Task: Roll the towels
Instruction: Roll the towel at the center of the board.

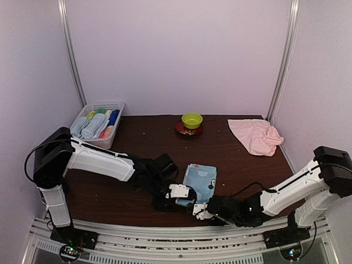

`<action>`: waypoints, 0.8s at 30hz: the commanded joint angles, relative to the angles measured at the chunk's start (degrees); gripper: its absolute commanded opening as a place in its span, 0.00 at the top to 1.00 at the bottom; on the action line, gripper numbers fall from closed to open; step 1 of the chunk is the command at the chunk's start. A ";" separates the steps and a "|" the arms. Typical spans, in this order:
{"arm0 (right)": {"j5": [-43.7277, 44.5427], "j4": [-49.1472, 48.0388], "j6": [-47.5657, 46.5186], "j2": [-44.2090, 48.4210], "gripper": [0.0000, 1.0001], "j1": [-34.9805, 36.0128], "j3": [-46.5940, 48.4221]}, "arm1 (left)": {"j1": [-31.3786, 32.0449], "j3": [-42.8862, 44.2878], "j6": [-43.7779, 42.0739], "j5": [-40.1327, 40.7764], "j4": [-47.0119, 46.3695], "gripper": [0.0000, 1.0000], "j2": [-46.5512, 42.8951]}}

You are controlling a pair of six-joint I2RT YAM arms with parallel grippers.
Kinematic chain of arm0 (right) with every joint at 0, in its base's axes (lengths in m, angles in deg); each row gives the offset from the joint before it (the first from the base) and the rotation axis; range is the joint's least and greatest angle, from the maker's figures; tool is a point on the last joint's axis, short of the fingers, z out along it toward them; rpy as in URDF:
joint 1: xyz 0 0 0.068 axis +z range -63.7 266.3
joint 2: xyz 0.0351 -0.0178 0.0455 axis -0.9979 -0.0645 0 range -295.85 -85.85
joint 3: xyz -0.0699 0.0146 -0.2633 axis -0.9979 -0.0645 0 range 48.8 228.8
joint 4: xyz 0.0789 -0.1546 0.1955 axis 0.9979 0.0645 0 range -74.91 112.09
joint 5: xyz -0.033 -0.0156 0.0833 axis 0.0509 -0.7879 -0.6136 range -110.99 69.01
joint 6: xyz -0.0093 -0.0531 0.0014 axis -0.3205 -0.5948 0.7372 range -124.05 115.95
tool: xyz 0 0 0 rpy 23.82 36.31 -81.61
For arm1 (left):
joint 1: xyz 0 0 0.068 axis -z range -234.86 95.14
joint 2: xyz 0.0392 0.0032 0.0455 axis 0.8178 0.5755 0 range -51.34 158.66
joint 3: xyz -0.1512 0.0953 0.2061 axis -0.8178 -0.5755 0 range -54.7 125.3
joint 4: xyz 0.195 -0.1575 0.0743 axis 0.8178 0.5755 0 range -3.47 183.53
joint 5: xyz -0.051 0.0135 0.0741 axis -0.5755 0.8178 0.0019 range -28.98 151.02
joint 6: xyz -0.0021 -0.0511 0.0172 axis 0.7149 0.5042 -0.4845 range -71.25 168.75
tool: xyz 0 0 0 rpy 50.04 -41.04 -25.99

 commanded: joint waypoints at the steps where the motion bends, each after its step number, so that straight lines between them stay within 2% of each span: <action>1: -5.71 5.97 3.89 2.25 1.00 -2.29 2.30 | 0.08 -5.10 0.55 5.43 -4.10 0.23 -6.46; 8: -10.87 9.31 3.87 3.39 1.00 -4.00 5.38 | 0.22 -15.09 2.41 14.32 -16.93 0.18 -14.78; 14: -13.58 13.33 5.69 -0.64 1.00 -5.63 11.11 | 0.33 -24.28 4.07 20.48 -28.33 0.18 -20.63; 17: -14.41 15.78 7.19 -4.62 1.00 -5.91 14.60 | 0.33 -26.94 5.22 23.64 -30.90 0.18 -22.17; 24: -14.55 18.67 13.86 -9.57 1.00 -5.85 18.53 | 0.33 -28.30 7.49 23.99 -31.79 0.18 -24.10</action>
